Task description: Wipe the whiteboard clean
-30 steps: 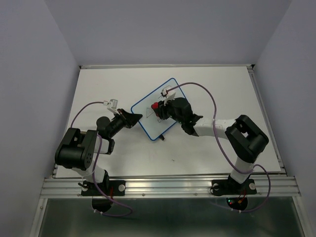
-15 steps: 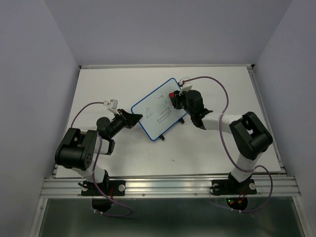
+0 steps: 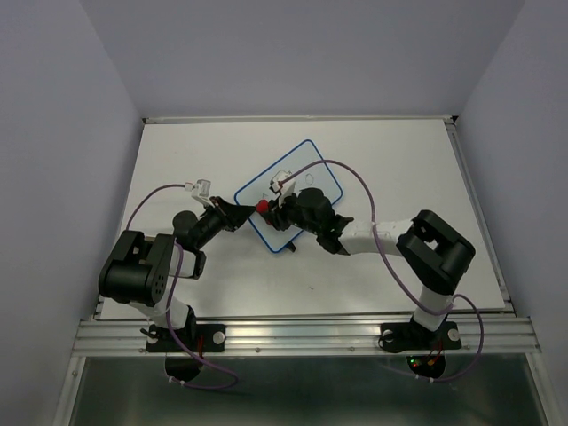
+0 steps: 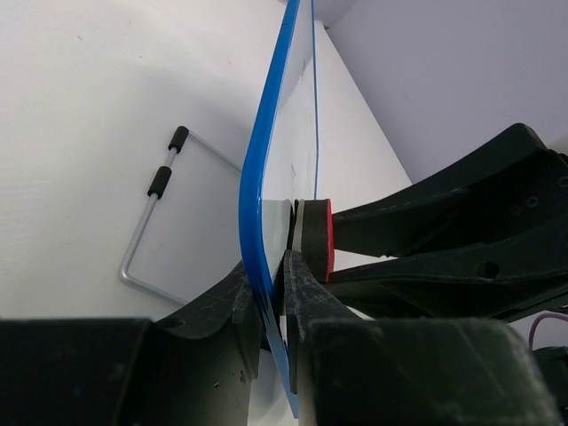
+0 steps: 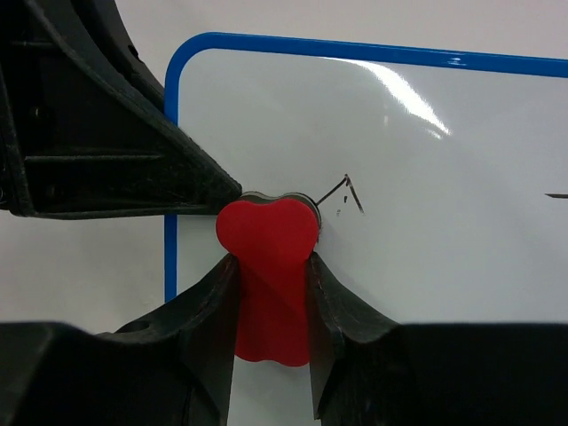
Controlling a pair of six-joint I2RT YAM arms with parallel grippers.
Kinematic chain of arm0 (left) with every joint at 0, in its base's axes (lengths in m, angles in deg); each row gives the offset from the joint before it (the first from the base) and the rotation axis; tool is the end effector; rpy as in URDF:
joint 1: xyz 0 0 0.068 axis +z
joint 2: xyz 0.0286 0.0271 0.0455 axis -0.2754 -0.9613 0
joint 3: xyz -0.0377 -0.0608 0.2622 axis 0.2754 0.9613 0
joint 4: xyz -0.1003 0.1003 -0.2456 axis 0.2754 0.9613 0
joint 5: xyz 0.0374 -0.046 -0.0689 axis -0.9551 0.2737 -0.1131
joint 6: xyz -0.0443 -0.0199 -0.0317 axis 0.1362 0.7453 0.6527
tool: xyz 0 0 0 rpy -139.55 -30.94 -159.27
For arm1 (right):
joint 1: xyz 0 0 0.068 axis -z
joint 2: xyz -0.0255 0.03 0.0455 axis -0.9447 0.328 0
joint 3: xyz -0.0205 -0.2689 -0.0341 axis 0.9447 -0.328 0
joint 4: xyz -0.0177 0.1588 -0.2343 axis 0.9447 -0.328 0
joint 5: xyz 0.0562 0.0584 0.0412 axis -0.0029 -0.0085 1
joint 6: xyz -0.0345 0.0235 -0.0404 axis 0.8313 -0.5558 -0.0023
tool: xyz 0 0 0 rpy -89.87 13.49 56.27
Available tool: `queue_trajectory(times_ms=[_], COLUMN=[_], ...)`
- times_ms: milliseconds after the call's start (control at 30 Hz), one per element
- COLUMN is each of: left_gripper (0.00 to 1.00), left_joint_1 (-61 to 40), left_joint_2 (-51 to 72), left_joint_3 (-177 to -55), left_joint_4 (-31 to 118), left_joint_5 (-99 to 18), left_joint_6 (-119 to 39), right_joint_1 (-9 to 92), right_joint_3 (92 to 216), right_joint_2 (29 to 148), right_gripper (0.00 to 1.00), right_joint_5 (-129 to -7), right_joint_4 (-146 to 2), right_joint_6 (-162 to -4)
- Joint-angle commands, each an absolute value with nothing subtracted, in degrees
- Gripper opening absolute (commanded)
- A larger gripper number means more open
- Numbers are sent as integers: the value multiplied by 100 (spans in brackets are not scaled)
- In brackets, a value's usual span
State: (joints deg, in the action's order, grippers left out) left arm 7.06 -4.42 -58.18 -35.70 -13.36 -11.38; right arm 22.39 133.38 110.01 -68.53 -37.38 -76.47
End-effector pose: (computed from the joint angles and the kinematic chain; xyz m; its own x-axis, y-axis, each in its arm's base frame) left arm 0.2459 -0.0631 0.1424 -0.3694 -0.4705 -0.8013 0.6008 0.5369 -0.5922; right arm 0.2712 0.3136 0.1854 -0.1613 -0.1700 -0.9722 -0.8189 0.5728 0.0357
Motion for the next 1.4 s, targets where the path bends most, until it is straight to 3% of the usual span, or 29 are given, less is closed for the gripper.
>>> queue_trajectory(times_ms=[0,367,600,733,967,1367], left_gripper=[0,0,0,0,0,0], left_joint_1=[676,676,676,676,676,676], left_joint_2=[-521,-513,-530,-530,-521,-521], left_joint_3=[-5664,-5655,-5664,-5682,-5673,-5655], left_joint_4=[-4579,-4588,-4596,-4579,-4596,-4631], left_joint_5=[-1474,-1474,-1457,-1448,-1439,-1395], left_joint_6=[-1731,-1731,-1722,-1731,-1739,-1722], right_joint_1=[1961,2075,2278,2225,1883,2180], right_joint_3=[13381,13311,13372,13258,13618,13776], right_joint_2=[11203,11124,11177,11142,11397,11379], right_gripper=[1,1,1,1,1,1], right_joint_5=[-6572,-10078,-9851,-7967,-7178,-9173], right_joint_4=[-3697,-3161,-3117,-3002,-3688,-3749], right_joint_6=[-7540,-7865,-7971,-7787,-7303,-7584])
